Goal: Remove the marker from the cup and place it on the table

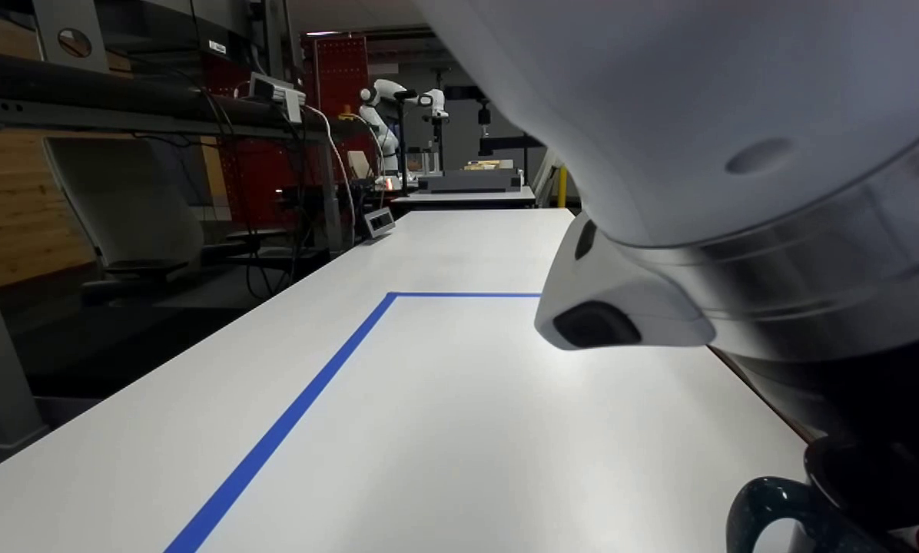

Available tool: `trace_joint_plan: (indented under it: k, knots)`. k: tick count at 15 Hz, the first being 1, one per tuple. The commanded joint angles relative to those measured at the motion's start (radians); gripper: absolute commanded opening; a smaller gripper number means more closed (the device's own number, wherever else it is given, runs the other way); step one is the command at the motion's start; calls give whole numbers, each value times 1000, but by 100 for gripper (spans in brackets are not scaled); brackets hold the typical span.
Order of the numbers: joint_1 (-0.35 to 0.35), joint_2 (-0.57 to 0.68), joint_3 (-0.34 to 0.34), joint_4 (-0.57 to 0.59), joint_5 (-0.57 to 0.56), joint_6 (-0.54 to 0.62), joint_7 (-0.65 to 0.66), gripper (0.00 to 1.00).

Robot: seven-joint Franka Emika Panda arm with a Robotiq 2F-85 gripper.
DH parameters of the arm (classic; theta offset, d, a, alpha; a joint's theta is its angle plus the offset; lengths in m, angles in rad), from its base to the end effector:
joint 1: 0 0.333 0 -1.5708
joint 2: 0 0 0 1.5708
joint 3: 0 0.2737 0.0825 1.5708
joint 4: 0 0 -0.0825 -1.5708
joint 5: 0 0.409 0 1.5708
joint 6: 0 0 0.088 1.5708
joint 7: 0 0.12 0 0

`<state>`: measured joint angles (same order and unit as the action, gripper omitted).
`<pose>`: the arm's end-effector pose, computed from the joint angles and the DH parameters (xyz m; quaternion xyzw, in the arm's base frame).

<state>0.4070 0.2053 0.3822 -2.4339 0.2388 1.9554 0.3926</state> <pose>0.2619 0.3085 0.1257 0.9288 0.1158 -0.3432 0.0780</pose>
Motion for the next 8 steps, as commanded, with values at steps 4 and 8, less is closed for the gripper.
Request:
trace_joint_plan:
  k: [4,8]
  knots:
    - [10,-19,-7,-9,11,-2,45,44]
    - [6,-27,-12,-17,13,4,48,45]
